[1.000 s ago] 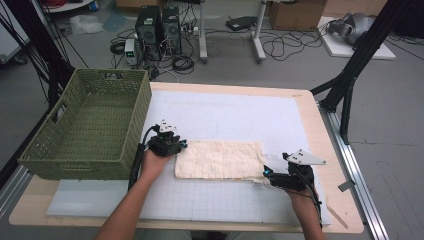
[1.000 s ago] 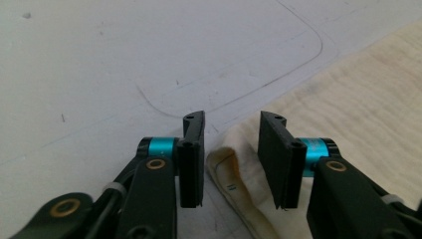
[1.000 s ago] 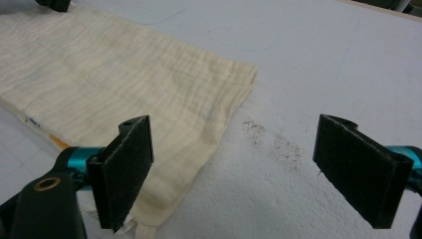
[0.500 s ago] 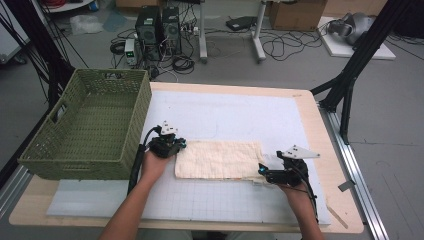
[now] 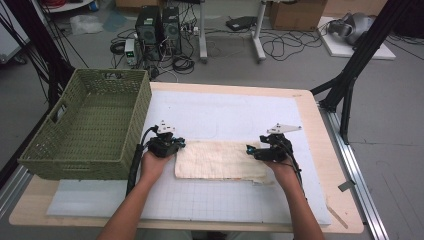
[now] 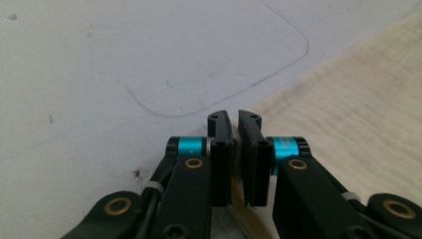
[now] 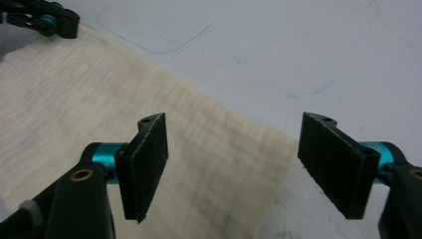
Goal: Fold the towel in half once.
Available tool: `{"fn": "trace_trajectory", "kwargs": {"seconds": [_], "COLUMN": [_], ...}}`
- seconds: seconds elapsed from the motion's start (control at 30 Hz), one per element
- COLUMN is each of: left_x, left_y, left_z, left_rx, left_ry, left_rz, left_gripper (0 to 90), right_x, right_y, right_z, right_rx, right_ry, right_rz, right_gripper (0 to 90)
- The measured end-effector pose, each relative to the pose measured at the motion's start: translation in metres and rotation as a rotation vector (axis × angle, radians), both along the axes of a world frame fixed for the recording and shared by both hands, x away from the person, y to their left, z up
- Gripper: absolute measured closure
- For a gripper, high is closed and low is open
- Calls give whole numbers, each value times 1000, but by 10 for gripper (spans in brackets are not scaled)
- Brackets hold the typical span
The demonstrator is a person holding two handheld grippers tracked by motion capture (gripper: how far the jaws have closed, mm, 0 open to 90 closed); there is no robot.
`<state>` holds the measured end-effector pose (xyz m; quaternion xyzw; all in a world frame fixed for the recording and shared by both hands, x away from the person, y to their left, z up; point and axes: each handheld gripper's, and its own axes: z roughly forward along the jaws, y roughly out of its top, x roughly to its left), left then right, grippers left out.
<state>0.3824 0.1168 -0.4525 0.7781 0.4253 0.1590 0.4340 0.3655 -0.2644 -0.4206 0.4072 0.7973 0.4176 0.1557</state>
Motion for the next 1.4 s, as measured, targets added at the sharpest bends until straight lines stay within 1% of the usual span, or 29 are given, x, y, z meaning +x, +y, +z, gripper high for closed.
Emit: {"fn": "trace_trajectory", "kwargs": {"seconds": [0.03,0.07,0.13,0.17,0.23,0.33,0.37,0.4,0.43,0.5,0.53,0.57,0.6,0.63,0.7,0.77,0.8,0.83,0.93,1.0,1.07,1.13,1.17,1.2,1.23,1.27,1.3,1.37,1.4], "left_x": [0,0,0,0,0,0,0,1,1,2,3,3,3,3,2,3,3,3,3,4,4,3,3,3,2,2,1,0,-1], "left_y": [0,0,0,-1,-1,1,0,1,1,3,4,5,6,5,4,5,5,6,8,9,11,12,13,14,14,14,13,13,14], "left_z": [0,0,0,0,0,0,0,0,0,-1,-1,-1,-1,-1,-1,-1,-1,-1,-1,0,1,4,6,9,10,11,11,11,12], "left_rx": [-7,-5,1,3,-1,-4,-9,-3,-9,-29,-45,-51,-55,-49,-42,-50,-52,-63,-73,-86,-99,-115,-135,-158,-170,-172,-166,-156,-156], "left_ry": [2,2,1,1,2,7,7,8,11,23,27,31,32,29,26,28,30,32,36,36,30,-19,-42,-60,-77,-86,-86,-68,-65], "left_rz": [5,5,7,11,17,16,20,19,27,38,44,44,41,35,30,33,32,36,39,43,48,51,54,57,56,53,47,39,40], "left_gripper": [836,837,836,835,834,833,833,832,828,821,822,823,828,839,849,852,852,852,853,854,854,854,854,853,853,852,852,850,850], "right_x": [4,8,16,19,23,27,27,27,26,23,22,21,21,20,18,17,17,17,16,15,14,13,13,13,13,13,14,13,12], "right_y": [2,5,10,12,14,12,11,8,6,2,0,-2,-4,-5,-9,-15,-16,-16,-12,-11,-11,-10,-10,-11,-12,-13,-14,-13,-12], "right_z": [0,0,-3,-5,-10,-19,-20,-19,-19,-20,-20,-20,-21,-22,-24,-28,-28,-28,-25,-24,-21,-17,-15,-13,-12,-12,-12,-13,-12], "right_rx": [-18,-42,-95,-114,-131,-141,-127,-116,-114,-115,-110,-103,-97,-85,-46,12,30,30,-13,-21,-17,-29,-30,-34,-28,-18,-15,-25,-27], "right_ry": [-8,-8,13,18,35,86,89,94,91,76,76,78,76,77,78,85,91,91,64,49,28,-9,-31,-53,-67,-73,-72,-67,-66], "right_rz": [-10,-16,-9,-10,-12,0,-6,-13,-8,-3,-3,-1,1,-1,-8,-21,-27,-29,-25,-30,-34,-23,-20,-21,-24,-30,-30,-26,-24], "right_gripper": [300,313,366,367,387,437,483,543,595,683,714,745,756,769,809,830,836,839,845,845,843,841,842,842,842,842,842,841,841]}}
